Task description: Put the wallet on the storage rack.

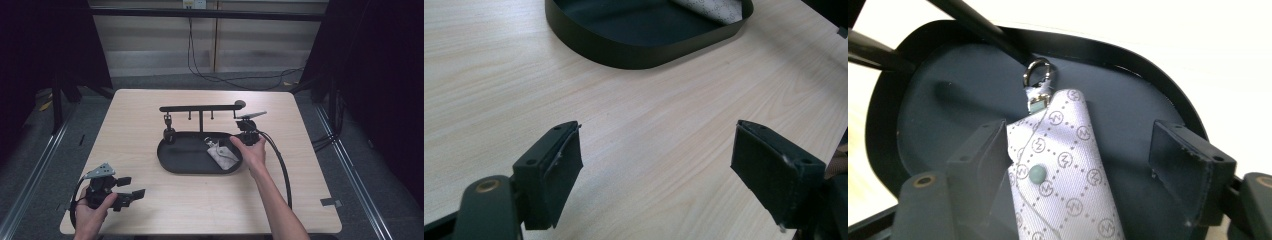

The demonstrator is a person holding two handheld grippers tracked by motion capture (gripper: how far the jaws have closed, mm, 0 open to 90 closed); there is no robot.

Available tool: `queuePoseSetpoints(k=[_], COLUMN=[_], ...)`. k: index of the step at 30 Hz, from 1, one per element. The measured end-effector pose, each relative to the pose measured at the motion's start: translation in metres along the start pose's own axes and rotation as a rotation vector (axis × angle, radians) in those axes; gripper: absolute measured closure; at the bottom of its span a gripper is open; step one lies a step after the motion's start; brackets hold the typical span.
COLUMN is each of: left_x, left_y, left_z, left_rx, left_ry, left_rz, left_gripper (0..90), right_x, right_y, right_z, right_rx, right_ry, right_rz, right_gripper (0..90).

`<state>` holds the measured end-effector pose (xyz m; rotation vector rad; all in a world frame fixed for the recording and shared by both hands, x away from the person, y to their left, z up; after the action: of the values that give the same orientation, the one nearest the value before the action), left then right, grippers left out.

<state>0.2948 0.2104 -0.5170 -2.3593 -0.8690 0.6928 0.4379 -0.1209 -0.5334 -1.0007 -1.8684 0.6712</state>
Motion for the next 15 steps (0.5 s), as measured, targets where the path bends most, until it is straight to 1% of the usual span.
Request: queuePoseSetpoints(k=[2,4,6,8,11,14,15], left_x=[0.000,0.000,0.000,0.000,-0.001,-0.001,-0.002], left_y=[0.000,0.000,0.000,0.000,0.000,-0.001,-0.001], left_z=[0.000,0.000,0.000,0.000,0.000,-0.001,-0.001], left_rx=[0.000,0.000,0.000,-0.005,-0.007,-0.008,-0.007], left_ry=[-0.001,-0.002,-0.002,-0.010,-0.010,-0.009,-0.008], left_rz=[0.002,0.001,0.002,0.005,0.007,0.005,0.007], left_gripper=[19.9,19.6,19.6,19.5,19.5,19.5,19.5], right_x=[0.001,0.003,0.004,0.007,0.008,0.008,0.007], right_y=[-0.003,-0.007,-0.012,-0.018,-0.026,-0.034,-0.036], right_z=[-0.001,-0.001,-0.002,-0.002,-0.002,-0.001,0.000], right_rx=[-0.009,-0.019,-0.039,-0.048,-0.064,-0.090,-0.096], right_ry=[-0.023,-0.034,-0.064,-0.090,-0.119,-0.133,-0.136], right_rz=[-0.006,-0.009,-0.021,-0.027,-0.029,-0.028,-0.019], right_gripper=[21.0,18.4,17.3,15.8,14.3,14.8,14.9])
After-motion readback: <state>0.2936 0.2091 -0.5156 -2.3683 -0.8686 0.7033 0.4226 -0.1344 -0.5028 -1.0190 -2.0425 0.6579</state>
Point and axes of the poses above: each handheld gripper's, and its own axes: y roughly forward along the jaws, z roughly out of its underside, x roughly to its left, the point moved 9 cm from there along y, roughly forward along the jaws, and after that the axes turned 2 degrees about -z, right-handed, at the moved point
